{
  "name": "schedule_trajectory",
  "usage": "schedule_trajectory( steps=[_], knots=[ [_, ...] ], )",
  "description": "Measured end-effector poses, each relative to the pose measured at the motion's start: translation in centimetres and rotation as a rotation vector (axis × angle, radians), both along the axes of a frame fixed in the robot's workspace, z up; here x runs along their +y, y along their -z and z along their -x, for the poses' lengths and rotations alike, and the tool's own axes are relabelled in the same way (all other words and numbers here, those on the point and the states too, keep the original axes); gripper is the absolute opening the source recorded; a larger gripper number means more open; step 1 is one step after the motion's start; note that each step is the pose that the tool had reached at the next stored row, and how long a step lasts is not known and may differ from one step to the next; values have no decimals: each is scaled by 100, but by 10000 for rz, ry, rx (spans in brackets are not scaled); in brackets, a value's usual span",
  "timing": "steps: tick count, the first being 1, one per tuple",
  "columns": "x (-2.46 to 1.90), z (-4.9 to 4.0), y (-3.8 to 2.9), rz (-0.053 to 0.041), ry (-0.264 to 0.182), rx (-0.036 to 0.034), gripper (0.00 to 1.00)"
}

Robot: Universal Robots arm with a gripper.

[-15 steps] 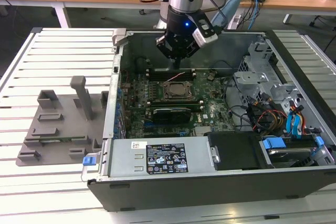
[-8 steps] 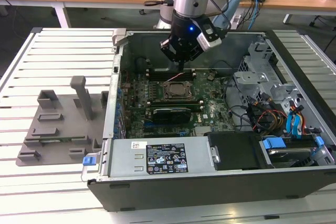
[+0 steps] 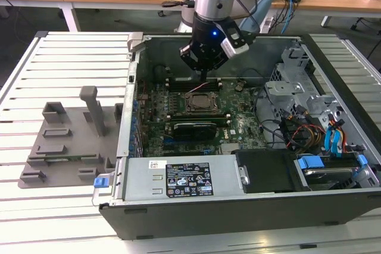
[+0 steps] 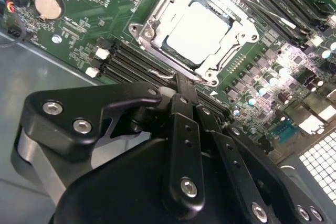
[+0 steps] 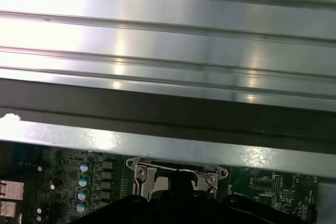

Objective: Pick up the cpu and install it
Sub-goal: 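Install the first cpu locking lever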

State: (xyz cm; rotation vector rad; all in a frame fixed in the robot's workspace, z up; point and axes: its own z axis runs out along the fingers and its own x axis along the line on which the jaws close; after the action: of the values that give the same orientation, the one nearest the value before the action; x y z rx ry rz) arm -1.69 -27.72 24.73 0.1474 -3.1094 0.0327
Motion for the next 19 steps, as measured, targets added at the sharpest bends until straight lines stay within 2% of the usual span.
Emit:
schedule_trajectory(
  steps=[12, 19],
  knots=[
    [13, 14, 149, 1, 0, 0, 11],
    [14, 14, 211, 0, 0, 0, 11]
  ],
)
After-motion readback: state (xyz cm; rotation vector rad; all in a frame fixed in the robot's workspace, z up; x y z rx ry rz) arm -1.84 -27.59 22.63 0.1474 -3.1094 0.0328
